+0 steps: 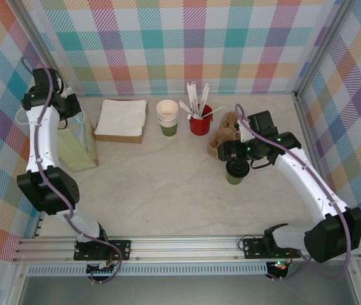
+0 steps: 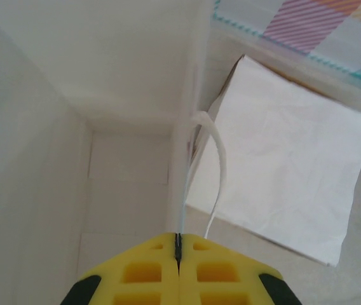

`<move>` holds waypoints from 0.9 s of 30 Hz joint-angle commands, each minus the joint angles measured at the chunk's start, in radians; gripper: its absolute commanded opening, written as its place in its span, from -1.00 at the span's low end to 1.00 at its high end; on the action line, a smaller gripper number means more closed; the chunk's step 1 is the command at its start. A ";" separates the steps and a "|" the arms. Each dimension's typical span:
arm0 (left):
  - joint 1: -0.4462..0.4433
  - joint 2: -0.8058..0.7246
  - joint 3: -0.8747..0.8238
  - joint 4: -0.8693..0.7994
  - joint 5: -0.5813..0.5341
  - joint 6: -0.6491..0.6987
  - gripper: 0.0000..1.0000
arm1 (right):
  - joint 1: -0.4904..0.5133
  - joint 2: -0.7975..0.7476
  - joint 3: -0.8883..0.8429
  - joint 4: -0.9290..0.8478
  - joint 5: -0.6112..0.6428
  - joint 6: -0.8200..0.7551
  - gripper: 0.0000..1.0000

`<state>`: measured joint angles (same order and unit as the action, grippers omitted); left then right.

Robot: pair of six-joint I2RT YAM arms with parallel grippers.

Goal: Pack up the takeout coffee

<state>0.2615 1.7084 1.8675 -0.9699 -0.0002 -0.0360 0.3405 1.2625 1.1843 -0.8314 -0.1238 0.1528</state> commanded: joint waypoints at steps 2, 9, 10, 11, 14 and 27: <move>-0.017 -0.144 -0.020 -0.075 -0.067 0.017 -1.00 | -0.005 -0.012 -0.020 -0.016 0.028 0.030 0.99; -0.082 -0.277 -0.055 -0.124 -0.115 -0.005 -1.00 | -0.005 -0.021 -0.026 -0.018 0.051 0.040 0.99; -0.093 -0.291 -0.056 -0.135 -0.120 -0.007 -1.00 | -0.006 -0.025 -0.028 -0.015 0.052 0.042 0.99; -0.108 -0.309 -0.056 -0.145 -0.127 -0.013 -1.00 | -0.004 -0.026 -0.029 -0.013 0.052 0.045 0.99; -0.155 -0.351 -0.052 -0.175 -0.144 -0.030 -1.00 | -0.005 -0.031 -0.029 -0.008 0.052 0.051 0.99; -0.542 -0.416 0.005 -0.359 -0.249 -0.111 -1.00 | -0.005 -0.034 -0.032 0.007 0.061 0.085 0.99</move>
<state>-0.2054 1.3170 1.8313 -1.2613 -0.2050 -0.0998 0.3405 1.2537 1.1591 -0.8330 -0.0677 0.2173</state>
